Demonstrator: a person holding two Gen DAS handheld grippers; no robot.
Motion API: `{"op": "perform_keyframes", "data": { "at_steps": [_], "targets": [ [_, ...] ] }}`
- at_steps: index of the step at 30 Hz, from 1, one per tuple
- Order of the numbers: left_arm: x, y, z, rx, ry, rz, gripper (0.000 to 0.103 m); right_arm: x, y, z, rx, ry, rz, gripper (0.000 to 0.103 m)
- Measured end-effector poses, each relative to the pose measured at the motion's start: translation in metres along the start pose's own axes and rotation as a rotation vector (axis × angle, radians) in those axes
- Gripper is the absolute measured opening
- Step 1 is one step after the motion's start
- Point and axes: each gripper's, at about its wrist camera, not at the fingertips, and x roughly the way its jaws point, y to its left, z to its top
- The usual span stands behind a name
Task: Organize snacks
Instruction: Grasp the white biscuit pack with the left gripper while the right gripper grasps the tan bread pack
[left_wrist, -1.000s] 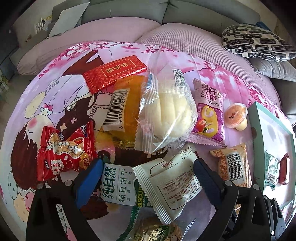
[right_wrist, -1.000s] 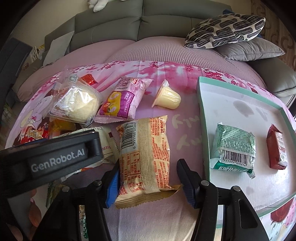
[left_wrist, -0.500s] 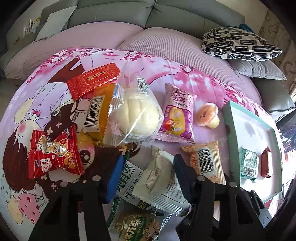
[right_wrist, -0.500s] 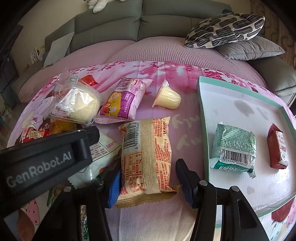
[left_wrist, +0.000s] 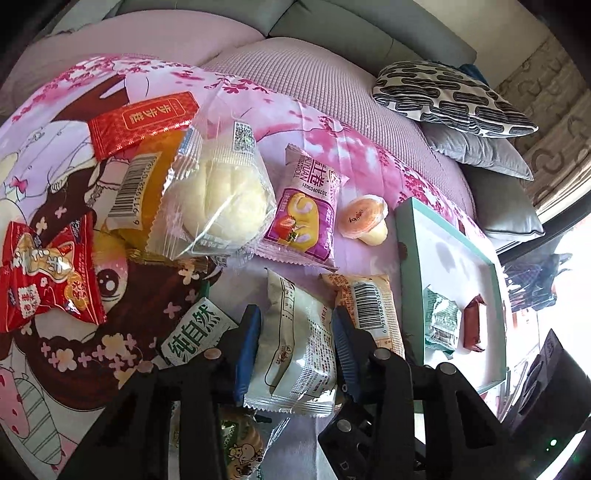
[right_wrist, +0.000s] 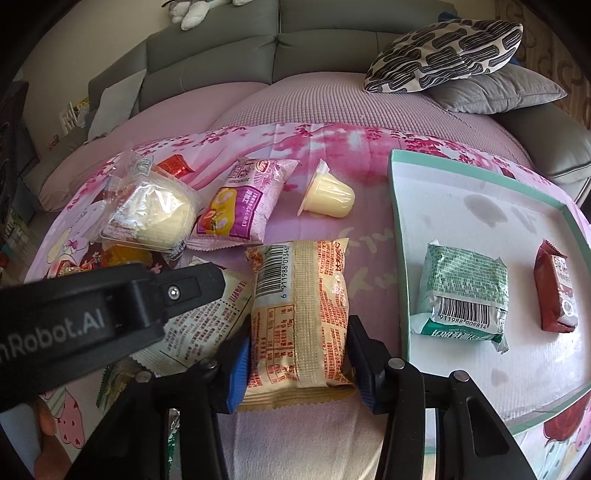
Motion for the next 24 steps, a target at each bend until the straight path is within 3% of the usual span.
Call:
{"op": "perform_keyframes", "data": {
  "at_steps": [4, 9, 13, 17, 24],
  "targets": [
    [-0.001, 0.004, 0.0, -0.037, 0.008, -0.042, 0.042, 0.001, 0.001, -0.001, -0.001, -0.001, -0.004, 0.05],
    [0.007, 0.007, -0.003, -0.102, 0.066, -0.175, 0.037, 0.001, 0.0, -0.001, 0.002, -0.002, -0.003, 0.05],
    [0.01, 0.007, -0.005, -0.107, 0.075, -0.171, 0.035, 0.001, 0.0, -0.001, 0.004, -0.002, -0.001, 0.05],
    [0.014, 0.01, -0.005, -0.115, 0.073, -0.136, 0.02, 0.001, 0.0, -0.001, 0.002, -0.002, -0.002, 0.049],
    [0.006, 0.013, -0.005, -0.121, 0.04, -0.11, 0.019, -0.003, -0.002, 0.0, 0.013, -0.01, 0.007, 0.047]
  ]
}}
